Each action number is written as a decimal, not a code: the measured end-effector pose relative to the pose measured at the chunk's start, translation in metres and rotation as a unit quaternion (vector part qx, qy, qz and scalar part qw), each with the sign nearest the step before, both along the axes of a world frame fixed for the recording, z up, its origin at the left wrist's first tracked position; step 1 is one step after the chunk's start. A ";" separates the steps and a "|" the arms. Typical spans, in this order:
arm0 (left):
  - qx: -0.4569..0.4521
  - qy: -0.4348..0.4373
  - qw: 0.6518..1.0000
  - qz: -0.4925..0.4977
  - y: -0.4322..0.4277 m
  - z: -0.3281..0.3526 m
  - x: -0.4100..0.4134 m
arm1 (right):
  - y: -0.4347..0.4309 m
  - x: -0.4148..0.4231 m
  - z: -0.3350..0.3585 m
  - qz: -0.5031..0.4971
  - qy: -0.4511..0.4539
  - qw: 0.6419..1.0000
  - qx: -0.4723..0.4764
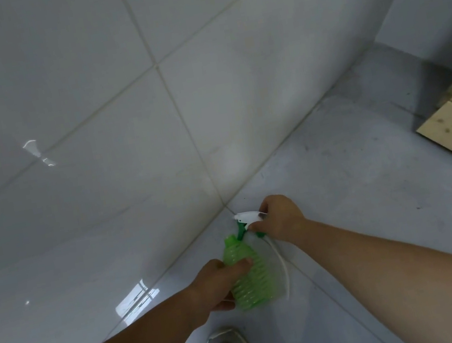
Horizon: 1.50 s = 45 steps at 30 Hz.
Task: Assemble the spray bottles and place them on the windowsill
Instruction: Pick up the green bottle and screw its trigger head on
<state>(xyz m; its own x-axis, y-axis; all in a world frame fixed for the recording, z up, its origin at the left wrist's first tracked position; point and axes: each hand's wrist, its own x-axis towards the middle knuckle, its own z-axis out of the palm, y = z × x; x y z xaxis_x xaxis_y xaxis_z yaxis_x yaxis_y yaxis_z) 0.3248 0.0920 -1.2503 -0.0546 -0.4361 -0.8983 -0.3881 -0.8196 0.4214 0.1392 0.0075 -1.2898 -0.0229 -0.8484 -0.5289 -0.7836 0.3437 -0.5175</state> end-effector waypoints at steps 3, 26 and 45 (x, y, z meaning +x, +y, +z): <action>-0.006 0.010 1.000 0.001 -0.001 0.005 -0.003 | 0.004 -0.004 0.001 -0.017 -0.014 1.000 -0.003; -0.250 0.083 0.934 -0.240 0.008 0.273 -0.125 | 0.108 -0.215 0.356 -0.271 -0.266 0.878 -0.290; -0.293 0.077 0.904 -0.303 0.102 0.342 -0.180 | 0.235 -0.237 0.467 -0.310 -0.330 0.776 -0.440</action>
<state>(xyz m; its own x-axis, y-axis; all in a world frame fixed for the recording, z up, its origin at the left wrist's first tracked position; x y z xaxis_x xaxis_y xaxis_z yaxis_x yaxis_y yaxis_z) 0.1450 0.1936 -0.9084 -0.5471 -0.6829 -0.4841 -0.5904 -0.0951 0.8015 -0.0980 0.2420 -0.8224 -0.5410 -0.8219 0.1781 -0.0732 -0.1649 -0.9836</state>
